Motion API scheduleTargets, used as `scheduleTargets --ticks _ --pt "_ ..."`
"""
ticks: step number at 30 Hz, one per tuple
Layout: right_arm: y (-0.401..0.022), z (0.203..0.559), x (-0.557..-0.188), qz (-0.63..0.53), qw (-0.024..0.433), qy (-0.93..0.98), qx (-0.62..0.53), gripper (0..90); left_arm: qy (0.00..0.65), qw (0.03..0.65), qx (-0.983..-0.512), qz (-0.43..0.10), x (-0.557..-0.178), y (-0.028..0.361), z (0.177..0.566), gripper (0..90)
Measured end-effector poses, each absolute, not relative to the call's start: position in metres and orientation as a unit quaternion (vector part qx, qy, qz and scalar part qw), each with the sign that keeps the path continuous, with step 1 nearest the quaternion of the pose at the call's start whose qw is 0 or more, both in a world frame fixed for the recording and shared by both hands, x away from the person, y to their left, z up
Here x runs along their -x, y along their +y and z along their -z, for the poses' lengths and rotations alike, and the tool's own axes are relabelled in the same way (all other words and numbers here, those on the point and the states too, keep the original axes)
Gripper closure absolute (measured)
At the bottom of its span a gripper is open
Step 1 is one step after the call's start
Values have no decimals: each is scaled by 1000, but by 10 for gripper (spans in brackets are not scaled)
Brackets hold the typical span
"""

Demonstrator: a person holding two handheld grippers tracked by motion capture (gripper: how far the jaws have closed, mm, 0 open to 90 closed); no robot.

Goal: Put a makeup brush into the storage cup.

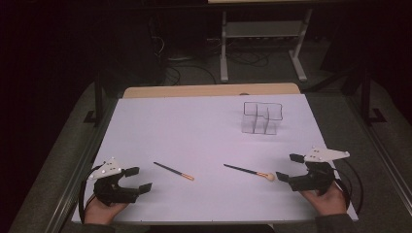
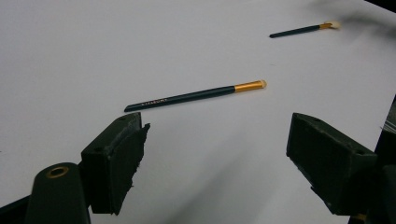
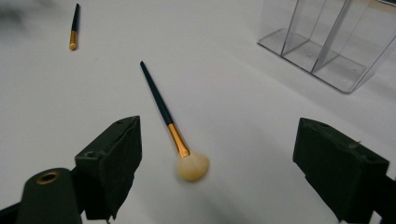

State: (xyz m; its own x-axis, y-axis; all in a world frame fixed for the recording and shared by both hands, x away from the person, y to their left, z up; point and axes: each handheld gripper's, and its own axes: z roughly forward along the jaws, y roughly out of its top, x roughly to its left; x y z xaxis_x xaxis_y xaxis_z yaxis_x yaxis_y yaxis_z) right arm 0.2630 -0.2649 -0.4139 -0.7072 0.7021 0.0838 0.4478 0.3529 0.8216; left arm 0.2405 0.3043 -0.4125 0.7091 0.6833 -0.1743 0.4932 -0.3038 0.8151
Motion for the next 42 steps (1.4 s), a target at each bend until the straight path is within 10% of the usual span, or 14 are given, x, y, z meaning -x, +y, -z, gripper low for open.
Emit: scheduleTargets --ticks 42 --pt "-267 414 -267 -428 148 817 -357 147 311 430 -842 -103 -251 285 388 188"
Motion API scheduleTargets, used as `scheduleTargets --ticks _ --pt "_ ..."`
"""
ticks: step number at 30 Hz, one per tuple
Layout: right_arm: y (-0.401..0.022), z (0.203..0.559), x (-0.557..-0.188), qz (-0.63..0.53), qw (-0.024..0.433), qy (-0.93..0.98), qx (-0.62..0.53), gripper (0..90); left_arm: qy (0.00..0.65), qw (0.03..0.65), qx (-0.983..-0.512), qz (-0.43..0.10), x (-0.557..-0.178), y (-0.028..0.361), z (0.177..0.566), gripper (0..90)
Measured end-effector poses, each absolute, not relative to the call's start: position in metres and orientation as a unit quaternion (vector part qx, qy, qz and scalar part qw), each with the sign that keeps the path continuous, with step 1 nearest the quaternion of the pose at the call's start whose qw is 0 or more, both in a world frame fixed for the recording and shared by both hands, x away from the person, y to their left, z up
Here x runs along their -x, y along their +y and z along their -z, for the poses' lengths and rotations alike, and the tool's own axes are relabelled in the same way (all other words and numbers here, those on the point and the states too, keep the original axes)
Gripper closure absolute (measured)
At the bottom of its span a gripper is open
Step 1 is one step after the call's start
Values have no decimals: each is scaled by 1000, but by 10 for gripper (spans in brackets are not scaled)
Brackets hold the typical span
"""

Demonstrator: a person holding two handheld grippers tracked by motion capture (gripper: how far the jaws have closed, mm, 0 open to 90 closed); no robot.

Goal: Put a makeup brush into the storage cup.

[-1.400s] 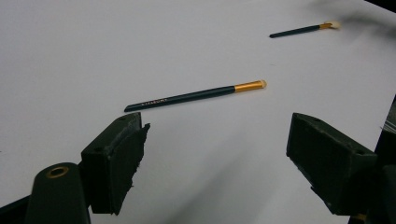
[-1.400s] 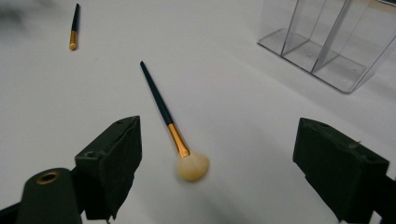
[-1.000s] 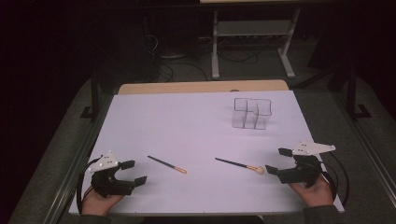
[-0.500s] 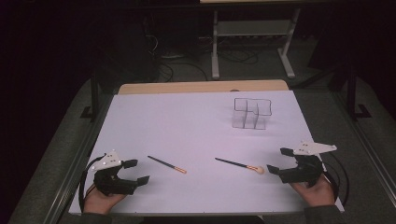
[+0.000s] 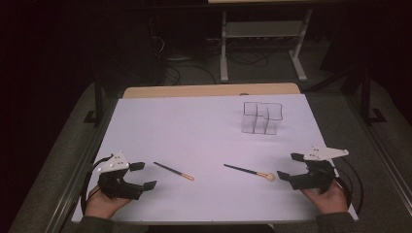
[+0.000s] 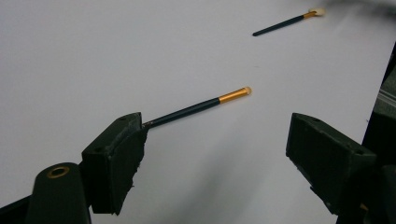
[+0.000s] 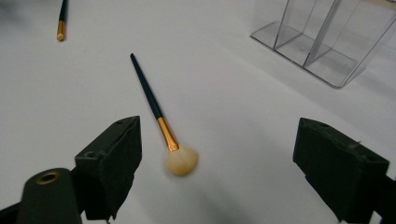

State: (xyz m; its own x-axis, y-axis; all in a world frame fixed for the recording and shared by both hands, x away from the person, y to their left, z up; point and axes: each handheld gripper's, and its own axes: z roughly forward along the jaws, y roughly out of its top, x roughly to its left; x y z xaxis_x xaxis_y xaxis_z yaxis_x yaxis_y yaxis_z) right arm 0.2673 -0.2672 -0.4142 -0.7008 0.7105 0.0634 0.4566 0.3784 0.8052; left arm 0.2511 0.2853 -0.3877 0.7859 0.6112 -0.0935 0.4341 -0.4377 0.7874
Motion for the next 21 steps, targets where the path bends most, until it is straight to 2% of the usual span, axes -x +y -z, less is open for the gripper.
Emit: scheduleTargets --ticks 21 --pt "-266 415 -268 -424 142 821 -355 147 279 412 -861 -107 -264 272 370 205"
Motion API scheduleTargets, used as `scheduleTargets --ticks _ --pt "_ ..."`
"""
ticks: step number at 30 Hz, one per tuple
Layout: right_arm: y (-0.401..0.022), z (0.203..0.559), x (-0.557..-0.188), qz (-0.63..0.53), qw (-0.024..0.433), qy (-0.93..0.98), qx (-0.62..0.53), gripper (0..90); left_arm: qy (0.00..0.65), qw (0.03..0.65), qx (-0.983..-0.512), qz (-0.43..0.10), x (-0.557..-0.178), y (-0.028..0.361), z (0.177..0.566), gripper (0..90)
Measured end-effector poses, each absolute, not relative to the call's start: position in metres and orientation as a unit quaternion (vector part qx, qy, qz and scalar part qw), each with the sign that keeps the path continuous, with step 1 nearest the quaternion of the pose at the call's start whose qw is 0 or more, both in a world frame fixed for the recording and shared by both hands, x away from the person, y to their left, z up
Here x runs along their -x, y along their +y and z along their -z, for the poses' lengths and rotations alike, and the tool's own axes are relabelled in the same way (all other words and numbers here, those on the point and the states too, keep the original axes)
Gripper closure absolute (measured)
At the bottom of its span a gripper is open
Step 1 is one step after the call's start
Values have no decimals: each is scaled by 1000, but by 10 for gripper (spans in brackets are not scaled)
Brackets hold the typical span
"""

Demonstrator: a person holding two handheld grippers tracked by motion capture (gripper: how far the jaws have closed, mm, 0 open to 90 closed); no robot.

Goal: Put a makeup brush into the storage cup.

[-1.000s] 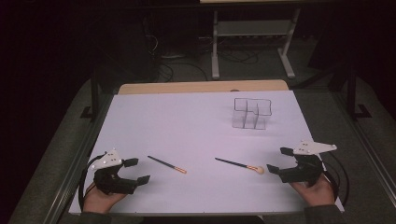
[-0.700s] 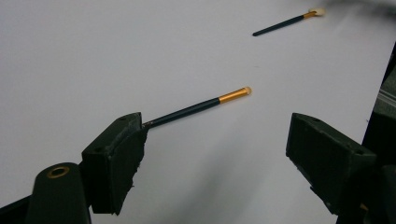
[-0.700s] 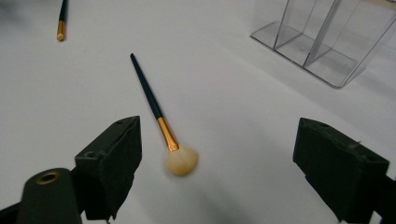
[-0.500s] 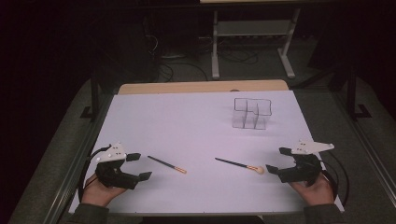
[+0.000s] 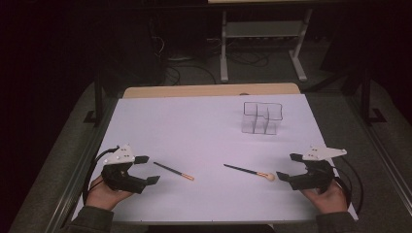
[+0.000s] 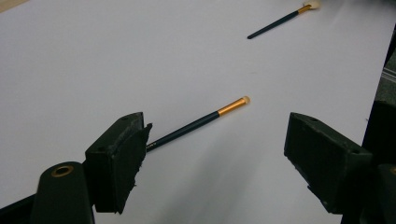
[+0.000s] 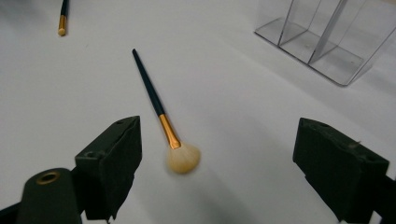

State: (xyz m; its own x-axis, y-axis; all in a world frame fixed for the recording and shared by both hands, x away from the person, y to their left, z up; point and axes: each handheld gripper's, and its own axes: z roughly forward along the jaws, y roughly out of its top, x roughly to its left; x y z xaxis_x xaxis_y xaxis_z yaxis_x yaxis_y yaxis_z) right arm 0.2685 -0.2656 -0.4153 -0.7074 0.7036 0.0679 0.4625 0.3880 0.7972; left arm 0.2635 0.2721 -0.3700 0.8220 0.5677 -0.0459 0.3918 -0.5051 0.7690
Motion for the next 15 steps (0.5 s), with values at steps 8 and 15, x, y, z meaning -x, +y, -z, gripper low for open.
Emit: scheduleTargets --ticks 8,15 --pt "-262 415 -268 -421 140 824 -352 147 275 409 -864 -105 -266 271 371 211" --pt "-262 416 -269 -418 141 826 -351 147 270 405 -867 -104 -268 270 372 220"
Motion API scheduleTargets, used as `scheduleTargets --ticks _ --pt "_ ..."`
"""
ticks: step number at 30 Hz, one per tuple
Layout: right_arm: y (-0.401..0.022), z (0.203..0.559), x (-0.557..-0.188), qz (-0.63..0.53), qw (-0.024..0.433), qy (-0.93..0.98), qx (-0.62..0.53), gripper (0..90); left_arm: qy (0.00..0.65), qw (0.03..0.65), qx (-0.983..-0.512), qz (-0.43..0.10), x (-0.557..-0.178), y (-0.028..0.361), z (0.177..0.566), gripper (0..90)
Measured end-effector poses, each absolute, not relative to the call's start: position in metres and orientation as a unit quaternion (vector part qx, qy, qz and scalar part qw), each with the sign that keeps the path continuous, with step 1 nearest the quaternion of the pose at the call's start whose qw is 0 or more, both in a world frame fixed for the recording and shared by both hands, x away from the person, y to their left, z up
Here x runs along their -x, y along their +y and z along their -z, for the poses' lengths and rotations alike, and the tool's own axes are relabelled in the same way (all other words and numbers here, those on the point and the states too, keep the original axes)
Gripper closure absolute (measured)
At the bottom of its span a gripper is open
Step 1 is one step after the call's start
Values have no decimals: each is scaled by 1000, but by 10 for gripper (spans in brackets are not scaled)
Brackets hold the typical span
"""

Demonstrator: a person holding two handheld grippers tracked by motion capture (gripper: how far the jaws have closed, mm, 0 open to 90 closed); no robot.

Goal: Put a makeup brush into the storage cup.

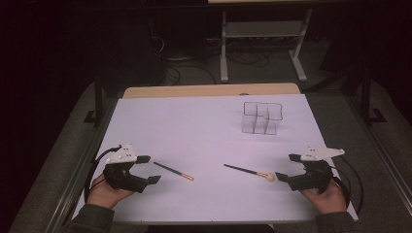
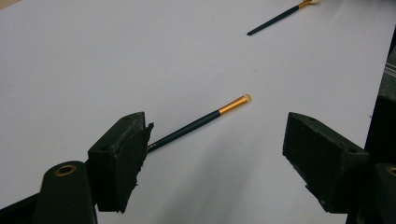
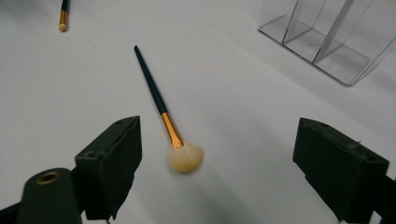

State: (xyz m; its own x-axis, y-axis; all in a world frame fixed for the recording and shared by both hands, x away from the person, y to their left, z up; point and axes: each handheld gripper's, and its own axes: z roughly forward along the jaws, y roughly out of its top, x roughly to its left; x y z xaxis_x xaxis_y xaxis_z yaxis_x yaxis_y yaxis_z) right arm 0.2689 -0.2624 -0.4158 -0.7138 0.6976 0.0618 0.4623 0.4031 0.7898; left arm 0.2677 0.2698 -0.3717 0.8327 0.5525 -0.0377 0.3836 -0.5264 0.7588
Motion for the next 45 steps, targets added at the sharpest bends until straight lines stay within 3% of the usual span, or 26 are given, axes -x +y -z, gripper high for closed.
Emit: scheduleTargets --ticks 30,45 --pt "-268 417 -271 -420 136 824 -355 147 159 319 -929 -94 -315 233 367 282" --pt "-267 418 -272 -420 132 825 -353 147 109 270 -954 -73 -332 210 382 382"
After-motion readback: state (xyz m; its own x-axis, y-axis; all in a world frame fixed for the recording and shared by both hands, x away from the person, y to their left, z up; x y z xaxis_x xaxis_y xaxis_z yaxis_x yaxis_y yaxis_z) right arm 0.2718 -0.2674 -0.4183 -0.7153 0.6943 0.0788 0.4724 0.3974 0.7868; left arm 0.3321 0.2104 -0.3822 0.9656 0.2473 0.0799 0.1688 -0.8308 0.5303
